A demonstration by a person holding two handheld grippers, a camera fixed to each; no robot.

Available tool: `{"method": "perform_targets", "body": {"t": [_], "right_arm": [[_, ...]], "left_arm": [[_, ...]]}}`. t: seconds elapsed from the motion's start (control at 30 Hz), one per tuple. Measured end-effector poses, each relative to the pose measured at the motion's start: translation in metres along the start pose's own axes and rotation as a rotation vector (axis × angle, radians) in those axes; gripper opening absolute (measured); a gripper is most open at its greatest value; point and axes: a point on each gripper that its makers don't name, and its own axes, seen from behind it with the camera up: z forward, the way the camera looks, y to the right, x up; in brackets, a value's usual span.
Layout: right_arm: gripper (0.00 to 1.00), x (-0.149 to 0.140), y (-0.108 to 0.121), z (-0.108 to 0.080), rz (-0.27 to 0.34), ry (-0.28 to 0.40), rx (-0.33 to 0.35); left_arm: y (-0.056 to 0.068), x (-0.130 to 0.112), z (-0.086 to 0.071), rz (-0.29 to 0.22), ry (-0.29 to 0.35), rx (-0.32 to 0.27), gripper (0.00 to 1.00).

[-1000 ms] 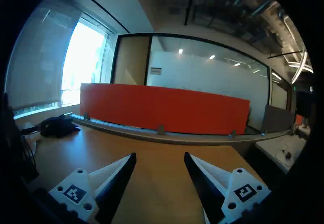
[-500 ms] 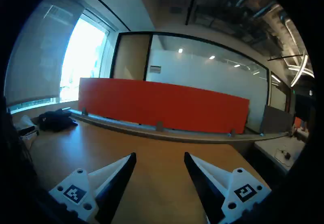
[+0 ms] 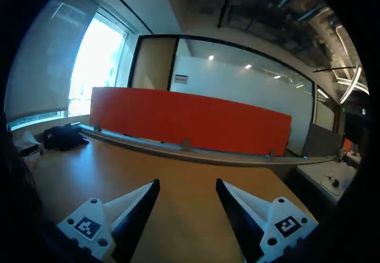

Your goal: Fold towel

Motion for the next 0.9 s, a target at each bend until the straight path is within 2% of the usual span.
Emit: {"method": "perform_targets", "body": {"t": [0.5, 0.9], "right_arm": [[0.92, -0.004, 0.007, 0.001, -0.001, 0.008, 0.000], [0.92, 0.000, 0.015, 0.005, 0.013, 0.061, 0.002]], "left_arm": [[0.000, -0.010, 0.003, 0.006, -0.038, 0.000, 0.71], [0.002, -0.012, 0.003, 0.008, -0.041, -0.003, 0.72]]}}
